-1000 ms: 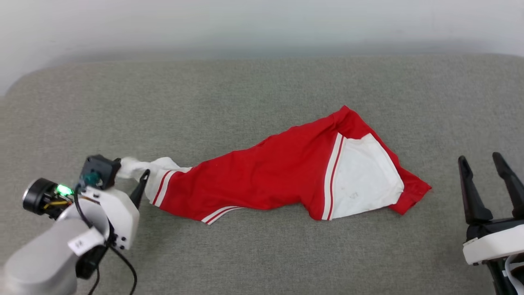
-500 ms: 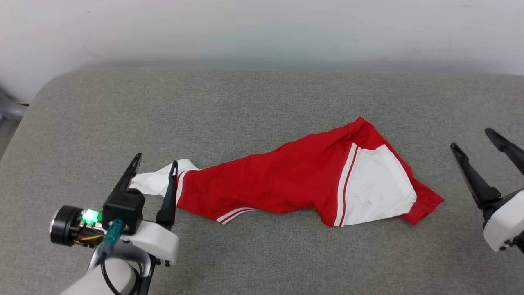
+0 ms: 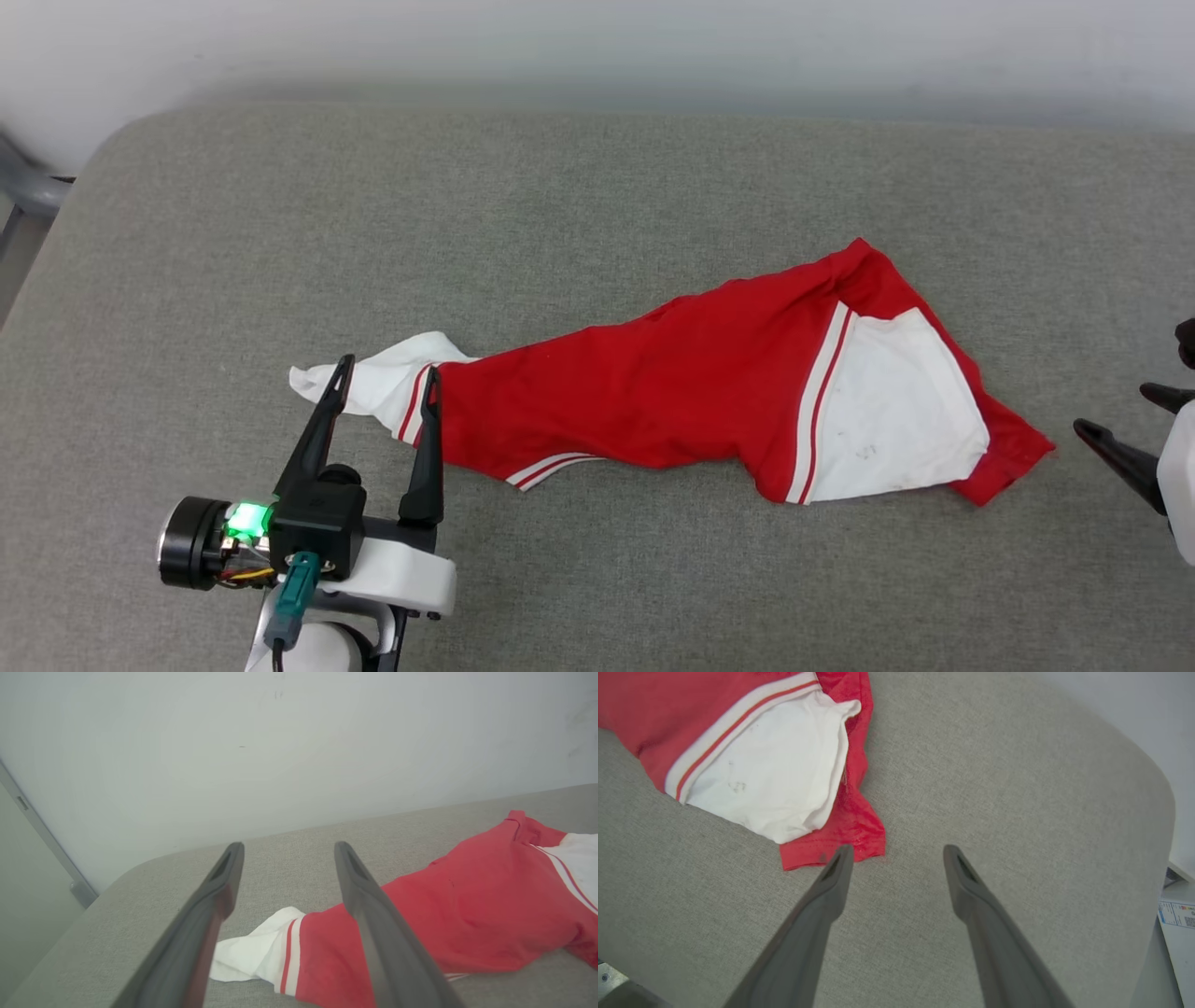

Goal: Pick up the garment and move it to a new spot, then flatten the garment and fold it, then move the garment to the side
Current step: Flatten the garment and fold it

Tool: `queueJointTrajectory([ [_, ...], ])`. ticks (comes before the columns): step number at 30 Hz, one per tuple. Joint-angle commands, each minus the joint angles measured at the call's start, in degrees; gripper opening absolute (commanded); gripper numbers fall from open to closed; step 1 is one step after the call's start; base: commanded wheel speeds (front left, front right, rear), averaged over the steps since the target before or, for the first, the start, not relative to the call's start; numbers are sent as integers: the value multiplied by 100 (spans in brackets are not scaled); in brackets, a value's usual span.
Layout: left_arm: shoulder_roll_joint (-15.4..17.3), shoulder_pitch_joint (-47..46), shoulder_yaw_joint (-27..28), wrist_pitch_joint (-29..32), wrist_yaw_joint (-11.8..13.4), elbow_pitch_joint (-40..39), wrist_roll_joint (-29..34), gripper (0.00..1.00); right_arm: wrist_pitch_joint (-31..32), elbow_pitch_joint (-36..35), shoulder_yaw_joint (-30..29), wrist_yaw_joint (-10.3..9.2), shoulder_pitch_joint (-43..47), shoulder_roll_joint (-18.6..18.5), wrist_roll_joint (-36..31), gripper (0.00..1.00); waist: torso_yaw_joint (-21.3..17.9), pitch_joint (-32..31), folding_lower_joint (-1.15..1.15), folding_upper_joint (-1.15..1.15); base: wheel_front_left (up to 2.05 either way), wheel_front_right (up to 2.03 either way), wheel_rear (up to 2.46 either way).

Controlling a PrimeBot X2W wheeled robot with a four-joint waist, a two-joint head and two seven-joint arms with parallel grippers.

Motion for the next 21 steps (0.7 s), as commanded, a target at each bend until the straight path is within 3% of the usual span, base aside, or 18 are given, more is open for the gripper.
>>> queueJointTrajectory([
  [1,-114,56,99,-12,-111,14,95,100,96,133,96,-7,-173,19,90,100,96,159,0,0,0,0,0],
  [12,-827,-142,672,-13,-778,59,729,100,62,1253,819,-7,-823,286,261,100,482,836,0,0,0,0,0],
  [20,-1189,-128,1093,-13,-1142,82,1081,100,-114,1930,1963,10,-618,511,516,100,523,1015,0,0,0,0,0],
  [21,-1220,-119,1142,-13,-1172,91,1118,100,-190,1958,2059,29,-641,529,558,85,497,1012,0,0,0,0,0],
])
